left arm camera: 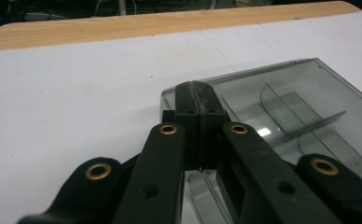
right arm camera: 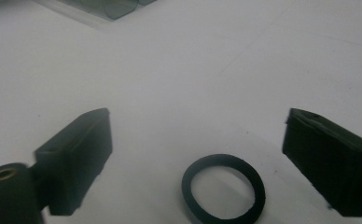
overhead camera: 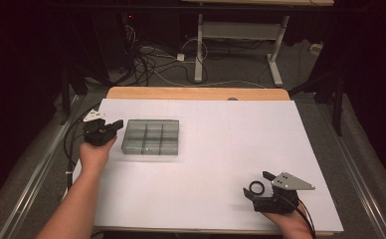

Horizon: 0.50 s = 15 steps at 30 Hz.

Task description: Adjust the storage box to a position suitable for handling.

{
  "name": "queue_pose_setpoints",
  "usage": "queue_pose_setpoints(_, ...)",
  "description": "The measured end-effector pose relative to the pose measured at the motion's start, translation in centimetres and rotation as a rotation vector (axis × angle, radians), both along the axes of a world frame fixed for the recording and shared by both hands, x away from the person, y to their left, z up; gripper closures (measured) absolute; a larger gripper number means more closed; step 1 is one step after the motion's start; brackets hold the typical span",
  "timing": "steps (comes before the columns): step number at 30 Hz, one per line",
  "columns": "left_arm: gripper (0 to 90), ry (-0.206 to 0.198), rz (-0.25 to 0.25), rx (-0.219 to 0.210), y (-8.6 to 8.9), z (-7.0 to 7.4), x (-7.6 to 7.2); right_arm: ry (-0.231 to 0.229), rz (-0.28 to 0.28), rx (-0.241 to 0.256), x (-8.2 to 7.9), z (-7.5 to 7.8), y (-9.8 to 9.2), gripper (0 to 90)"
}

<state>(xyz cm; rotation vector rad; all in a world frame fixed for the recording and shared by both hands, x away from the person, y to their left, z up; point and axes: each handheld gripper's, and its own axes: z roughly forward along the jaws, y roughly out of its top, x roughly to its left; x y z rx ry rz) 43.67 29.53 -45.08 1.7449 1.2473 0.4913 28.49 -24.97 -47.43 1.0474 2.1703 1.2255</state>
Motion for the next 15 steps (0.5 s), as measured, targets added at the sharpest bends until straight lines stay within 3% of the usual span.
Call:
queue_pose_setpoints(2, 87.8, 0.009, 0.008, -0.008, 0.1, -0.1, 0.5, 0.008, 0.0, 0.001, 0.1, -0.1, 0.0, 0.2)
queue_pose_setpoints(7, 87.8, 0.027, 0.012, 0.018, -0.1, -0.5, 1.9, 0.004, -0.011, -0.007, 0.1, -0.2, -0.1, 0.2)
queue_pose_setpoints(10, 87.8, 0.031, 0.017, -0.002, 0.1, -0.8, 2.7, -0.002, -0.009, -0.007, 0.0, -0.1, -0.1, 0.2)
queue_pose_setpoints(15, 87.9, 0.04, 0.014, 0.031, -0.2, -1.0, 4.0, -0.011, -0.004, -0.004, -0.1, 0.1, -0.3, 0.2)
